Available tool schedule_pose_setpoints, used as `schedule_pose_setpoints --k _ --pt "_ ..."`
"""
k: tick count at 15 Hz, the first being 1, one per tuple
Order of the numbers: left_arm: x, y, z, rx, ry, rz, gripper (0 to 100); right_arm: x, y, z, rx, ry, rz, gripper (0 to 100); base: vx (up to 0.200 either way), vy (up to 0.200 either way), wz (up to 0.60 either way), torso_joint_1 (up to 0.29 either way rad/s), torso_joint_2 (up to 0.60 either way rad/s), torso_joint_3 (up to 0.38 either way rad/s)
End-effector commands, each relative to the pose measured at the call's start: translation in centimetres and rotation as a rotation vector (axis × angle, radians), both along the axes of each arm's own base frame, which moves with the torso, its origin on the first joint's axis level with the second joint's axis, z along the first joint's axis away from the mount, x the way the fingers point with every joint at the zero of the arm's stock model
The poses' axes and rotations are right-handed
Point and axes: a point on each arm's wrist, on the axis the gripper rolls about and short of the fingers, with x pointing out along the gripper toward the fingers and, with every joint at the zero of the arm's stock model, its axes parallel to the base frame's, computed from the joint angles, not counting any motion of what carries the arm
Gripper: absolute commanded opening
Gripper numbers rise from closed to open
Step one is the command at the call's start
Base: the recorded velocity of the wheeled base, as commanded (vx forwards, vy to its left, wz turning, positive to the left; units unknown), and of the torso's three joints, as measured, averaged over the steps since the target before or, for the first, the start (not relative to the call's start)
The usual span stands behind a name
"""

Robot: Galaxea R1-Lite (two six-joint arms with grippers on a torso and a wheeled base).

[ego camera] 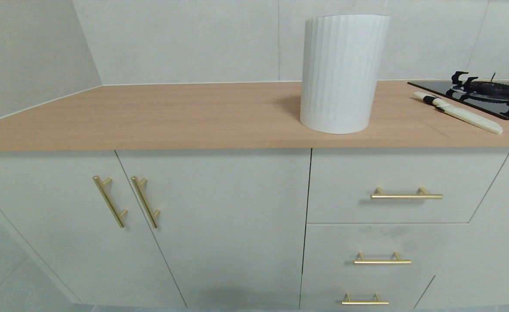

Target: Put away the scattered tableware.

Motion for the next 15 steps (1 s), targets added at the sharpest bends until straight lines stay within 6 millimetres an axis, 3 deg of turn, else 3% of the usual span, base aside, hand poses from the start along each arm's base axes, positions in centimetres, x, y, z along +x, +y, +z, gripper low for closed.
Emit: schedule_pose_setpoints --k 1,7,15 --pt "0.01 0.00 0.00 -0.001 0.000 0.000 100 0.02 0.00 0.01 0.000 0.002 0.000 100 0.000 0.000 0.00 0.000 0.00 0.000" --pt "0.01 0.00 0.00 0.002 0.000 0.000 100 0.02 0.00 0.01 0.000 0.002 0.000 100 0.000 0.000 0.00 0.000 0.00 0.000" --pt "0.01 0.00 0.00 0.002 0.000 0.000 100 0.02 0.00 0.01 0.001 0.002 0.000 100 0.000 -0.200 0.00 0.001 0.00 0.004"
